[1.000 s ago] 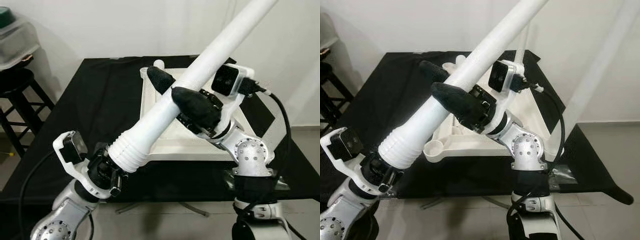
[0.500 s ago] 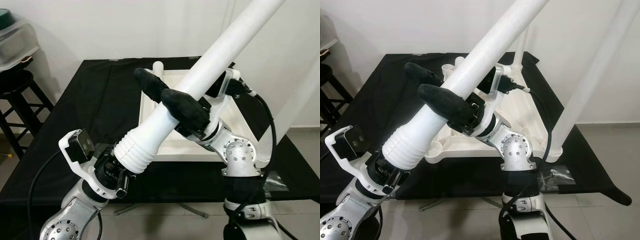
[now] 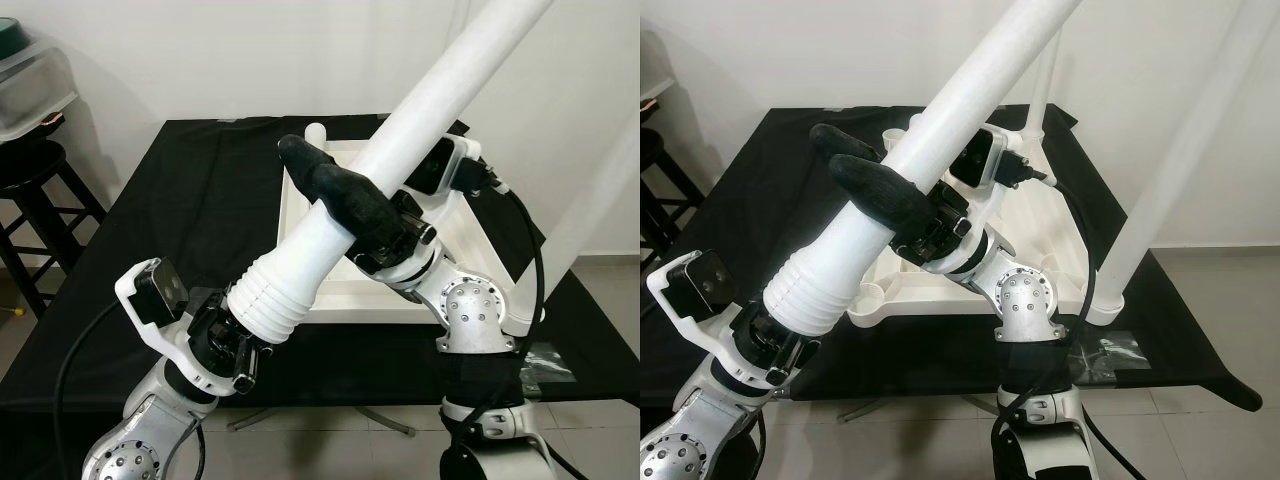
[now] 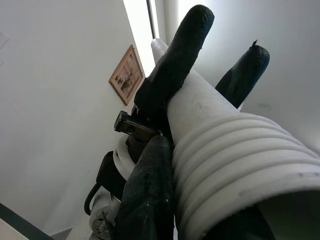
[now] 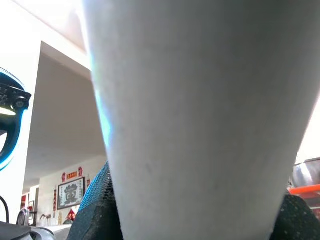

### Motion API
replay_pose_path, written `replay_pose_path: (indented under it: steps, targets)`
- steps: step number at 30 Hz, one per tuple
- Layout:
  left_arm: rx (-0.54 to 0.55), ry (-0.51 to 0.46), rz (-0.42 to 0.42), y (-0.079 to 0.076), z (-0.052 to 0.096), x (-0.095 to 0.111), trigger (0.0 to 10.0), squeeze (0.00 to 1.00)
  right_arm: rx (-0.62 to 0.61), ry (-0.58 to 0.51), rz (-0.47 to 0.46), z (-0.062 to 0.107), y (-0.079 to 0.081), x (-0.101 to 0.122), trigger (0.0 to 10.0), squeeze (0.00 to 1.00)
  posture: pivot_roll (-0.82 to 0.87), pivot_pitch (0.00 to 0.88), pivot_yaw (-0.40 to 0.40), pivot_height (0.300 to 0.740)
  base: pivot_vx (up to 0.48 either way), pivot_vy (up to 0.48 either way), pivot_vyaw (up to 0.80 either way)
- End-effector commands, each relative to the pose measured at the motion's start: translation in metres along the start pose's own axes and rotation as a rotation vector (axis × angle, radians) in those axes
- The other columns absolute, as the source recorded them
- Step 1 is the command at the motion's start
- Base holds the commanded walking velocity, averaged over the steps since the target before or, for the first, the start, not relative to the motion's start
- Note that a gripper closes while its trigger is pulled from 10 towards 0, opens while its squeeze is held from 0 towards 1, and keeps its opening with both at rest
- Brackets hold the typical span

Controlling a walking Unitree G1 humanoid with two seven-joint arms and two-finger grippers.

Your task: Building children table

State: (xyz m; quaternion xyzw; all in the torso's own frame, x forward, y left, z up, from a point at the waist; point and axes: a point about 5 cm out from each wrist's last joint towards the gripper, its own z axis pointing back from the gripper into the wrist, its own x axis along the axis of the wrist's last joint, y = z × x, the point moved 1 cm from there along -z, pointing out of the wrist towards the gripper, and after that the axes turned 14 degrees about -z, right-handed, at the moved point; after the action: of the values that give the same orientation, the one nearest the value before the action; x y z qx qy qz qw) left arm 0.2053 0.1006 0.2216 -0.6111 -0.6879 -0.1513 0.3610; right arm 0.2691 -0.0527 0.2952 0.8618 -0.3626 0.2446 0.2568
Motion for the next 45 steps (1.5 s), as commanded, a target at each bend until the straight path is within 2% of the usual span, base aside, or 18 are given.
replay_pose_path:
  steps: [1,2,3,10,15,20,23,24,27,31,34,35,36,37,38,39,43,45]
  targets:
    - [-0.010,0.037,0.035,-0.002,-0.001,-0.008,10.0,0.51,0.039,0.025,-0.001,-0.009,0.003,-0.001,0.0,0.00,-0.02,0.036,-0.004,0.740,0.000,0.000,0.00]
    - [-0.010,0.037,0.035,-0.002,-0.001,-0.008,10.0,0.51,0.039,0.025,-0.001,-0.009,0.003,-0.001,0.0,0.00,-0.02,0.036,-0.004,0.740,0.000,0.000,0.00]
    - [-0.003,0.043,0.042,-0.002,-0.001,-0.009,10.0,1.00,0.036,0.025,0.000,-0.009,0.004,-0.001,0.0,0.00,-0.02,0.036,-0.004,0.740,0.000,0.000,0.00]
    - [0.010,0.039,0.052,-0.001,0.007,-0.003,10.0,1.00,0.001,0.016,0.035,-0.006,0.002,0.006,0.0,0.00,-0.03,0.030,-0.003,0.740,0.000,0.000,0.00]
    - [0.032,0.135,-0.009,-0.006,0.031,0.007,10.0,1.00,-0.063,-0.031,0.111,-0.004,-0.001,0.020,0.0,0.00,-0.03,0.036,0.001,0.740,0.000,0.000,0.00]
    - [0.078,0.170,-0.040,-0.006,0.044,0.013,10.0,1.00,-0.096,-0.056,0.140,-0.003,-0.002,0.025,0.0,0.00,-0.03,0.040,0.002,0.740,0.000,0.000,0.00]
    - [0.213,0.236,-0.141,-0.001,0.074,0.029,10.0,1.00,-0.201,-0.107,0.205,0.000,-0.012,0.039,0.0,0.00,-0.02,0.043,-0.001,0.740,0.000,0.000,0.00]
    - [0.213,0.236,-0.141,-0.001,0.074,0.029,10.0,1.00,-0.201,-0.107,0.205,0.000,-0.012,0.039,0.0,0.00,-0.02,0.043,-0.001,0.740,0.000,0.000,0.00]
    - [0.328,0.251,-0.231,0.007,0.097,0.051,10.0,1.00,-0.260,-0.143,0.227,0.000,-0.019,0.045,0.0,0.00,-0.02,0.043,-0.003,0.740,0.000,0.000,0.00]
    - [0.388,0.271,-0.294,0.010,0.108,0.062,10.0,1.00,-0.290,-0.152,0.238,0.000,-0.022,0.048,0.0,0.00,-0.02,0.045,-0.001,0.740,0.000,0.000,0.00]
    - [0.458,0.281,-0.402,0.014,0.114,0.078,10.0,1.00,-0.382,-0.126,0.285,0.000,-0.032,0.045,0.0,0.00,-0.02,0.047,-0.003,0.740,0.000,0.000,0.00]
    - [0.508,0.276,-0.443,0.020,0.115,0.082,10.0,1.00,-0.428,-0.112,0.305,0.001,-0.037,0.043,2.9,0.00,-0.02,0.048,-0.003,0.740,0.000,0.000,0.00]
    - [0.508,0.276,-0.443,0.020,0.115,0.082,10.0,1.00,-0.428,-0.112,0.305,0.001,-0.037,0.043,2.9,0.00,-0.02,0.048,-0.003,0.740,0.000,0.000,0.00]
    - [0.578,0.268,-0.470,0.028,0.116,0.085,10.0,0.40,-0.483,-0.089,0.333,0.003,-0.044,0.041,10.0,0.00,-0.02,0.050,-0.002,0.740,0.000,0.000,0.00]
    - [0.624,0.259,-0.481,0.034,0.116,0.086,10.0,0.40,-0.518,-0.072,0.352,0.004,-0.048,0.039,10.0,0.00,-0.02,0.050,-0.003,0.740,0.000,0.000,0.00]
    - [0.691,0.228,-0.496,0.043,0.114,0.089,10.0,0.00,-0.593,-0.039,0.397,0.007,-0.055,0.037,10.0,0.00,-0.02,0.052,-0.006,0.740,0.000,0.000,0.00]
    - [0.778,0.208,-0.514,0.055,0.110,0.090,10.0,0.00,-0.703,0.021,0.483,0.013,-0.064,0.034,10.0,0.00,-0.03,0.054,-0.007,0.740,0.000,0.000,0.00]
    - [0.855,0.269,-0.567,0.068,0.105,0.084,10.0,0.00,-0.842,0.138,0.605,0.023,-0.076,0.029,10.0,0.00,-0.03,0.055,-0.004,0.740,0.000,0.000,0.00]
